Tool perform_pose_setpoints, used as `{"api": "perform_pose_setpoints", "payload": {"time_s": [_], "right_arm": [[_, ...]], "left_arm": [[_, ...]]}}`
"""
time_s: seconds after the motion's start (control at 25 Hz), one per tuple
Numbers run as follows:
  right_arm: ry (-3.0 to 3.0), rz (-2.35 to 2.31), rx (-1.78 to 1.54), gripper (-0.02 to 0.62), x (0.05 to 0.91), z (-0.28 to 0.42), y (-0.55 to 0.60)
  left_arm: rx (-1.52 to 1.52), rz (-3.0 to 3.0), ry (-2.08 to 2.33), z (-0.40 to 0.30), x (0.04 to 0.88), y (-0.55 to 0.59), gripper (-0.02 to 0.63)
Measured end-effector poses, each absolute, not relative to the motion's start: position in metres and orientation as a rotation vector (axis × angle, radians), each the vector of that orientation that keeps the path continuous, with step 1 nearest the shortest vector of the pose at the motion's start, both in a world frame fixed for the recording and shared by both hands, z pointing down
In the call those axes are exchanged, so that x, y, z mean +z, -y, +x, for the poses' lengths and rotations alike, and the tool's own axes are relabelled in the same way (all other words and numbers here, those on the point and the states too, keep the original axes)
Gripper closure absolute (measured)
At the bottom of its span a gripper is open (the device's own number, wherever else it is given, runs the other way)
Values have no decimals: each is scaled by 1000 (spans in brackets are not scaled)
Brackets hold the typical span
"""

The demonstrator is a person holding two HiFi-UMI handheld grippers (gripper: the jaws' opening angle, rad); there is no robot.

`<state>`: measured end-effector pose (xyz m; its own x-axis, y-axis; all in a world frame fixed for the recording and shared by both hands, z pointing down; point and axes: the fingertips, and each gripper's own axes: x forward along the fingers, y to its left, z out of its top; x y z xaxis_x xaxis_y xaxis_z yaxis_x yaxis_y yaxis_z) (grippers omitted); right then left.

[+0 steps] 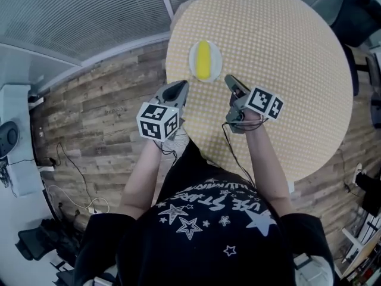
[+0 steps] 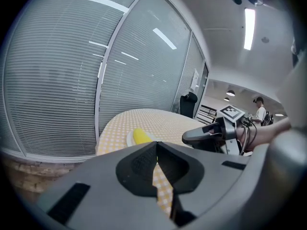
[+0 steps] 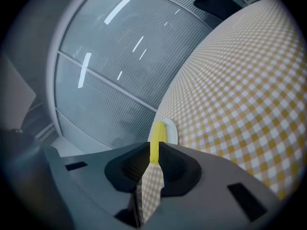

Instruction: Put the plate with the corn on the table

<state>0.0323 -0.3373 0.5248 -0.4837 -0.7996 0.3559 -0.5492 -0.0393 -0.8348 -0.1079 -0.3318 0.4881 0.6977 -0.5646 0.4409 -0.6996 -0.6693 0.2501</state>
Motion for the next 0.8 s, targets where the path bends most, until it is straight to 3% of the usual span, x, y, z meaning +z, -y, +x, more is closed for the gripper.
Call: {"api": "perform_pose_setpoints", "payload": {"time_s": [0.8], "right_arm": [[-2562, -1334, -922, 541, 410, 63, 183]], "left_arm": [[416, 2630, 1069, -23, 417, 183, 598]]}}
